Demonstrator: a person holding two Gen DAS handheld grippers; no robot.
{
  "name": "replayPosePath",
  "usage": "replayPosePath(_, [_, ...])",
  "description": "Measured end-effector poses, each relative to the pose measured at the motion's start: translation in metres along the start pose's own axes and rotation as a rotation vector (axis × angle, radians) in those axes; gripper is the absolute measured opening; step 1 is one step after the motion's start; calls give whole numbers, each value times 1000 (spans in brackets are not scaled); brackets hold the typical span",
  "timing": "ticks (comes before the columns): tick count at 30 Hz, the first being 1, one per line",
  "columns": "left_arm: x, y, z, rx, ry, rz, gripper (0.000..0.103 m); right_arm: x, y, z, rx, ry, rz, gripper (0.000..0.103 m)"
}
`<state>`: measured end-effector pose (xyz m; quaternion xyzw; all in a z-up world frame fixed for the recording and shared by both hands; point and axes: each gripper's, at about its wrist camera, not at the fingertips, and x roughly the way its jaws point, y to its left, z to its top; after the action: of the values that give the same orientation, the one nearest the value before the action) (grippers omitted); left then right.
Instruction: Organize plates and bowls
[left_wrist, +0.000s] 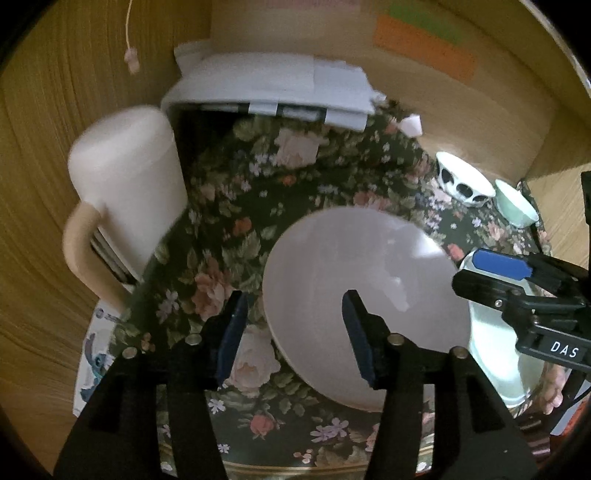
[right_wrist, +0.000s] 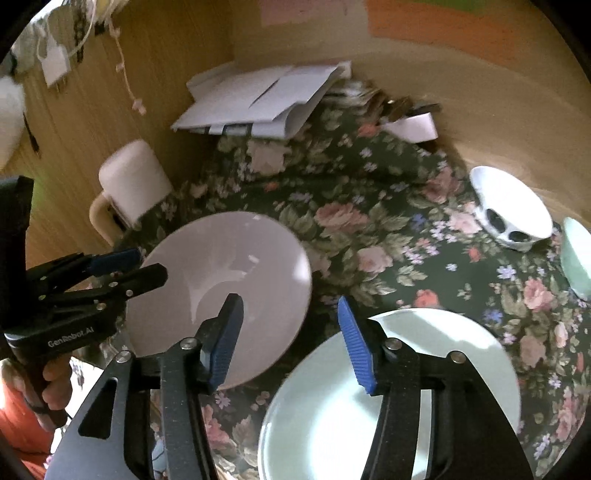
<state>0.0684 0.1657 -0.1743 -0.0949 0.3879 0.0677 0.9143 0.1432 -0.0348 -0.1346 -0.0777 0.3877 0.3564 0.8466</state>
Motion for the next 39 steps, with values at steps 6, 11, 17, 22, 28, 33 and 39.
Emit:
replayPosePath(6, [-21, -18, 13, 37, -66, -12, 58, -27, -22, 2, 35, -62, -38, 50])
replayPosePath(11, [-36, -41, 27, 68, -122, -42, 61, -49, -42, 4, 60, -118, -79, 54])
replayPosePath(17, [-43, -74, 47, 104, -176, -63, 67, -76, -71, 6, 95, -189, -132, 60])
replayPosePath(22, [-39, -104, 67, 137, -206, -87, 74, -88, -96, 10, 118, -218, -173, 62])
replayPosePath(28, [-25, -138, 89, 194, -217, -97, 80, -87, -138, 16, 187, -227, -215, 77])
replayPosePath(33, [-3, -162, 109, 210, -189, -109, 80, -74, -169, 22, 231, -199, -242, 77])
replayPosePath(39, [31, -182, 131, 217, -143, -101, 80, -48, -202, 31, 276, -157, -277, 77])
